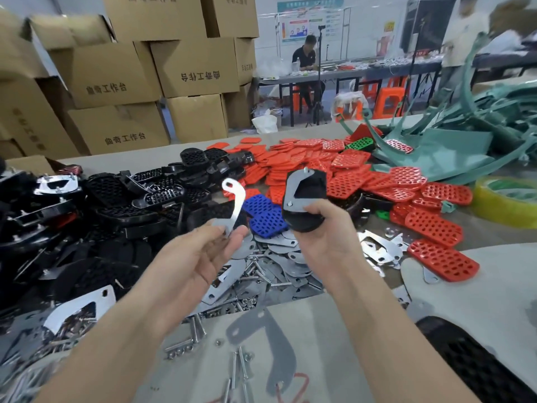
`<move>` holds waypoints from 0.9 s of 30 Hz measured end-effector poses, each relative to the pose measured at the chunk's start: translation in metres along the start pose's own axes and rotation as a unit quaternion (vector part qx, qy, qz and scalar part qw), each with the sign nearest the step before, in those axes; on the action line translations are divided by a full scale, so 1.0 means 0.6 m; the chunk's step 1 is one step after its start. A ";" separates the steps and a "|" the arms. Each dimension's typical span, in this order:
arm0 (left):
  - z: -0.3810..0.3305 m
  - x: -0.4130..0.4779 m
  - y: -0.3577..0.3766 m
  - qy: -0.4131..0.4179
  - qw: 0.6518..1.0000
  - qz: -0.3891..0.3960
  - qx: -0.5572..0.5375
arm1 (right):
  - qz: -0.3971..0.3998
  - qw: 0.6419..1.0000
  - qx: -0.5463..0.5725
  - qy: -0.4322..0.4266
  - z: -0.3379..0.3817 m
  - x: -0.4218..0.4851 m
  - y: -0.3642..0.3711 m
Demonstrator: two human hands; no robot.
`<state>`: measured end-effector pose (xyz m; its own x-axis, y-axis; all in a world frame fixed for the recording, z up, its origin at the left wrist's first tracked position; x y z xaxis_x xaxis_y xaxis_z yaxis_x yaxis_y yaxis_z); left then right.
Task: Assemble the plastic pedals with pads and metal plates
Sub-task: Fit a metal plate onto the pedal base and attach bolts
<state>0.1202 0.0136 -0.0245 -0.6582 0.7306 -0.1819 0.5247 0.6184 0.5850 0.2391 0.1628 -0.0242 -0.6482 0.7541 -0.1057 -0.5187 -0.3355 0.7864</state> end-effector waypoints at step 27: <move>-0.017 -0.050 0.001 0.247 0.921 -0.033 0.299 | 0.112 0.972 -0.186 0.088 -0.120 -0.042 0.065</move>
<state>0.1346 -0.0105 -0.0105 -0.7866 0.5563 0.2680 0.5816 0.8133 0.0187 0.1953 0.0901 -0.0348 -0.8360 0.5421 -0.0852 -0.4985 -0.6854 0.5308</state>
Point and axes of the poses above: each hand's wrist, its own x-axis towards the middle knuckle, its own y-axis out of the palm, z = x × y, the point moved 7 cm from there along x, towards the middle knuckle, and after that the axes turned 7 degrees about -x, right-handed, at the moved point
